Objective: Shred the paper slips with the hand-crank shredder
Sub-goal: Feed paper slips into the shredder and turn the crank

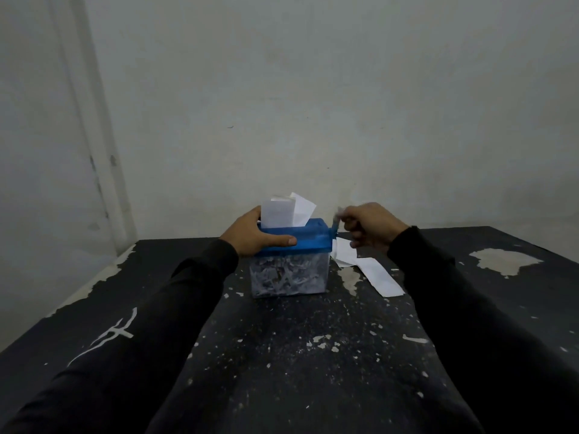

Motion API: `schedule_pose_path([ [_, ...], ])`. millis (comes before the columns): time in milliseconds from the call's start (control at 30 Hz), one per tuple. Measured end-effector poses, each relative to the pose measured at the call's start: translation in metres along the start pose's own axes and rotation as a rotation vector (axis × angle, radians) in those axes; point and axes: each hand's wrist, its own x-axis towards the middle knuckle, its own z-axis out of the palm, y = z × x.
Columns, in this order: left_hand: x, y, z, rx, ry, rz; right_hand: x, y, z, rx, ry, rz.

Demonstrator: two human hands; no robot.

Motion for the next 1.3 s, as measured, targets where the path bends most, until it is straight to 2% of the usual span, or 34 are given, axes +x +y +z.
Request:
schedule_pose_path([
  [133,0.001,-0.004,0.000,0.012,0.001,0.014,0.023,-0.004,0.007,-0.214,0.178,-0.035],
  [200,0.001,-0.004,0.000,0.007,0.001,0.019,0.033,0.001,0.011,-0.162,0.224,-0.040],
  [267,0.001,-0.005,0.000,0.000,0.003,0.022,0.041,0.011,0.016,-0.178,0.242,-0.074],
  [333,0.000,-0.005,-0.001,0.009,0.006,0.020,0.041,0.031,0.018,-0.319,0.263,-0.069],
  [500,-0.001,0.000,0.000,0.008,-0.003,0.011,0.010,0.067,0.015,-0.537,0.177,0.032],
  [567,0.001,0.002,0.000,0.025,-0.022,-0.014,-0.006,0.063,0.015,-0.506,0.204,-0.005],
  [667,0.000,0.005,0.000,0.035,-0.032,-0.022,-0.024,0.038,0.016,-0.276,0.224,-0.092],
  [767,-0.001,0.004,-0.002,0.024,-0.032,-0.028,-0.017,0.007,0.014,-0.108,0.190,-0.089],
  [933,-0.001,0.001,-0.003,0.014,-0.042,-0.023,0.026,0.002,0.010,-0.250,0.254,-0.104],
  [1033,-0.002,0.003,-0.002,0.010,-0.055,-0.016,0.045,0.018,0.013,-0.193,0.269,-0.078],
  [1100,-0.004,0.005,-0.003,0.004,-0.072,-0.014,0.047,0.029,0.018,-0.390,0.313,-0.091],
  [1167,-0.005,0.004,-0.002,-0.007,-0.082,-0.017,0.046,0.034,0.021,-0.615,0.422,-0.215],
  [1233,-0.005,0.001,-0.003,-0.004,-0.073,-0.012,0.036,0.025,0.024,-0.601,0.502,-0.435],
  [1267,-0.002,0.000,-0.004,-0.003,-0.058,-0.008,0.031,0.016,0.029,-0.596,0.473,-0.544],
  [1300,0.000,-0.003,-0.005,-0.003,-0.040,-0.015,0.025,0.008,0.036,-0.619,0.374,-0.615],
])
